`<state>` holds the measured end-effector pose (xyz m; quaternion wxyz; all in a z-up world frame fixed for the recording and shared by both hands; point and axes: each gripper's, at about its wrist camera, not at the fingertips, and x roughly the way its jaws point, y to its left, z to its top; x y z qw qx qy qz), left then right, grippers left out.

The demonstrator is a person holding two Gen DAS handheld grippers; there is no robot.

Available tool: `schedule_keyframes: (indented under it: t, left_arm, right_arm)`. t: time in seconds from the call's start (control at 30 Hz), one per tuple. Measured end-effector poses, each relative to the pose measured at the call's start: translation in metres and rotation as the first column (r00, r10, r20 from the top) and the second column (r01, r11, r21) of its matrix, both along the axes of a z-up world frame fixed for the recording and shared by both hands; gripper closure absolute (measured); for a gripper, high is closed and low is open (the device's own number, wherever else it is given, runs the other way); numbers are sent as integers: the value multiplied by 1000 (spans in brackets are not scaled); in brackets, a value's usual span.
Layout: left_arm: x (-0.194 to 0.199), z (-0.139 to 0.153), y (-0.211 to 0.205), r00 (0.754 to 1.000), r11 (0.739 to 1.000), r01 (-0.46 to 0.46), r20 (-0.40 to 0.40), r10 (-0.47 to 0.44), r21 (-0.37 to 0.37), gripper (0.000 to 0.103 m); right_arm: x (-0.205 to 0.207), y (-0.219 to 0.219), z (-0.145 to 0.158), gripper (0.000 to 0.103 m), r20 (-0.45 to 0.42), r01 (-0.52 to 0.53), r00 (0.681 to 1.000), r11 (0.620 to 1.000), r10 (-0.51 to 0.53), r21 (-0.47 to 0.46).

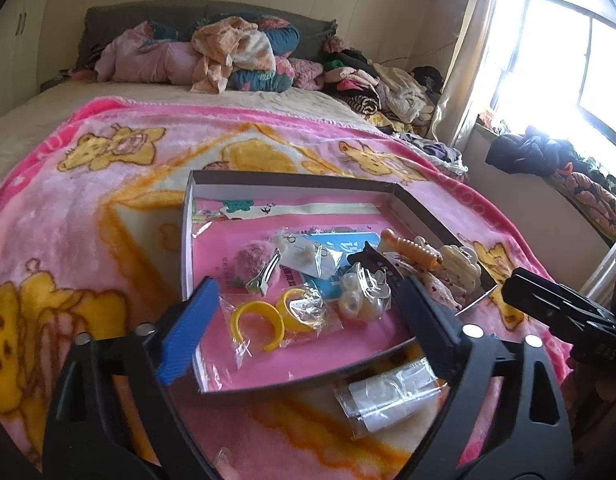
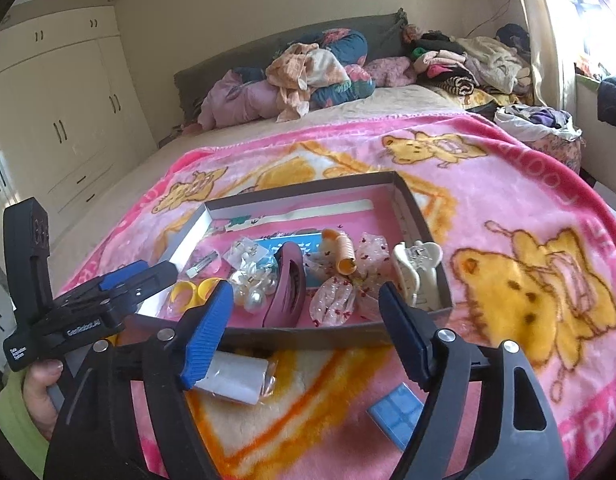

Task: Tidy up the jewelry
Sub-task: 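Withdraw both tools from the box toward the remaining items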

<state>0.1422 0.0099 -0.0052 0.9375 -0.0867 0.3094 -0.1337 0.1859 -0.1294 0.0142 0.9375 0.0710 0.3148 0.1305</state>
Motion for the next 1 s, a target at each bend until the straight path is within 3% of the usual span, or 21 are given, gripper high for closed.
schedule_keyframes:
  t: [0.4,1.0]
  left_arm:
    - [-18,9,-7,1000,1000,15,21,-15,21,12]
    - [-37,-10,-34,995,994,93,-35,-91,53,12]
  right_arm:
    - [-27,-13,4,22,20,21,1000,1000,-21,-21]
    - [-50,-37,-18,22,-37,45,998,998,-47,-45]
